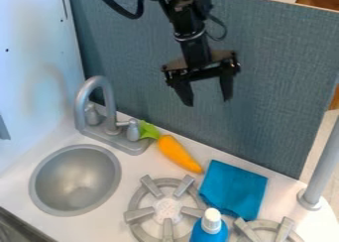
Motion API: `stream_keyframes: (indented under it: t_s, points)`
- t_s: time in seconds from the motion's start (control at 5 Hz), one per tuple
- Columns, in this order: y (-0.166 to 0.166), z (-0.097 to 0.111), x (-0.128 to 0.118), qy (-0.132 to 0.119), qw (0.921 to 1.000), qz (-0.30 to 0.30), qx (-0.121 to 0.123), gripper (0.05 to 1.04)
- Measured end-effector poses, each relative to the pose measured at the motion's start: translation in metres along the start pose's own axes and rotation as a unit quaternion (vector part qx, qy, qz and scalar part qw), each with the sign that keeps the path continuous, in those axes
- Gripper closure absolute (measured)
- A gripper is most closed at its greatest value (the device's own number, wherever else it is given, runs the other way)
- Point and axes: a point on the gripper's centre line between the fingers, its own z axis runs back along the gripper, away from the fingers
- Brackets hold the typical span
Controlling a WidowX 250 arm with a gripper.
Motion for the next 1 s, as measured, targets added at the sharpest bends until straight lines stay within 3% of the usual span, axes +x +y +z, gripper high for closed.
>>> stream_keyframes:
  t_s: [0.2,0.4,0.6,0.8,1.0]
  points:
    - [0.017,-0.017,0.032,-0.016,0.9975,0.063,0.027,0.078]
    - [0.036,-0.03,0.039,-0.044,0.9876,0.118,0.094,0.078]
    - [0.033,-0.05,0.029,-0.066,0.9776,0.137,0.146,0.078]
    - [0.026,-0.065,0.016,-0.09,0.969,0.156,0.169,0.078]
    - [0.032,-0.092,0.005,-0.085,0.9569,0.206,0.186,0.078]
